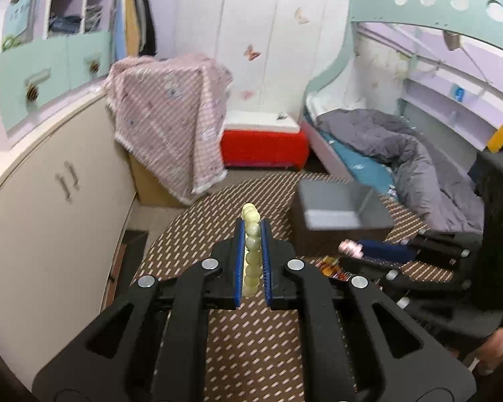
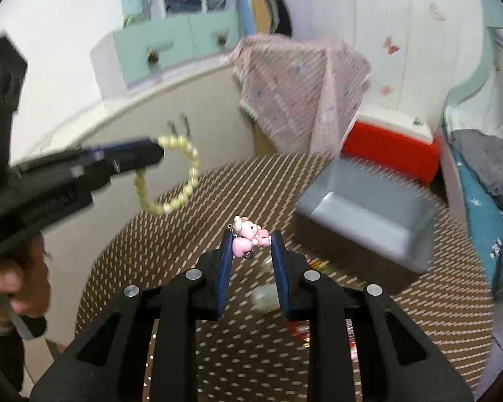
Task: Organize jewelry
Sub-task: 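Lift the bead bracelet with the left tool and drop it into the grey tray, then withdraw the open left tool from the tray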
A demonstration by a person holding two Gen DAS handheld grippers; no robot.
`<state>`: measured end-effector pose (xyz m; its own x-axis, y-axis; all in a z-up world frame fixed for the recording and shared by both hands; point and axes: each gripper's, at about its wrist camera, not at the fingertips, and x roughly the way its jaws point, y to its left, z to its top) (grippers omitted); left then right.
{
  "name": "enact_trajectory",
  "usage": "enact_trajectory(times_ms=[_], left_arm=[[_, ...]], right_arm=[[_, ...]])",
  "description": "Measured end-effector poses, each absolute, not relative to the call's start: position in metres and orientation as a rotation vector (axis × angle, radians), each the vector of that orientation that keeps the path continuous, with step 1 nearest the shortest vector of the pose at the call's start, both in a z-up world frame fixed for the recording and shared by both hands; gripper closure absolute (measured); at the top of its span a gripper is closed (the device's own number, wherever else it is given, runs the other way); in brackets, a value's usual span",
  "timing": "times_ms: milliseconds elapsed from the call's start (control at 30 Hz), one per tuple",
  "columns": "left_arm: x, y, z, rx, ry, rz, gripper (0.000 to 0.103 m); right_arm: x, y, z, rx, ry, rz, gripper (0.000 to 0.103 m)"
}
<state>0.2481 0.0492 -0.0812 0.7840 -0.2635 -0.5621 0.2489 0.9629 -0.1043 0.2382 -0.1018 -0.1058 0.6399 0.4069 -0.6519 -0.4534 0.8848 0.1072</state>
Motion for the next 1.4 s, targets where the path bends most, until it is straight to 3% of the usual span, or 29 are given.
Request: enact_trajectory(times_ms=[300,833,867,933,967,1033,1067,1133,1400], left_arm=[[0.266,-0.001,-0.044,-0.004,0.543,-0.382,0.094],[0.313,-0.04,-0.039,-0.028,0.621,-0.492,0.093],[0.316,-0.042,-0.043,-0.03,0.635,-0.507,0.093],[0.323,-0.044,-0.049,-0.031,0.667,-0.521,0.091],[0.325,-0.044,-0.05,-0.026,0.667,-0.507,0.085],[0.324,-0.037,-0.048,-0.046,0.645,-0.469,0.013],[0.322,-0.033,-0.046,-0.063,0.62,-0.448,0.007],[0.317,-0.026,-0.042,-0.073,0.593,-0.412,0.007],[0.297,-0.004,-0.033,-0.031,0.538,-0.283,0.006]], right_arm=[[0.266,-0.166,-0.061,0.01,0.646,0.38,0.082],[0.32,-0.188,-0.09,0.098,0.768,0.332,0.08],[0.322,-0.189,-0.093,0.102,0.778,0.324,0.076],[0.327,-0.19,-0.096,0.121,0.791,0.303,0.039],[0.325,-0.192,-0.097,0.126,0.78,0.283,0.032],[0.322,-0.195,-0.094,0.127,0.758,0.256,0.02],[0.32,-0.197,-0.093,0.132,0.753,0.251,0.017],[0.316,-0.201,-0.091,0.138,0.739,0.224,0.008],[0.292,-0.208,-0.071,0.15,0.684,0.121,0.008]])
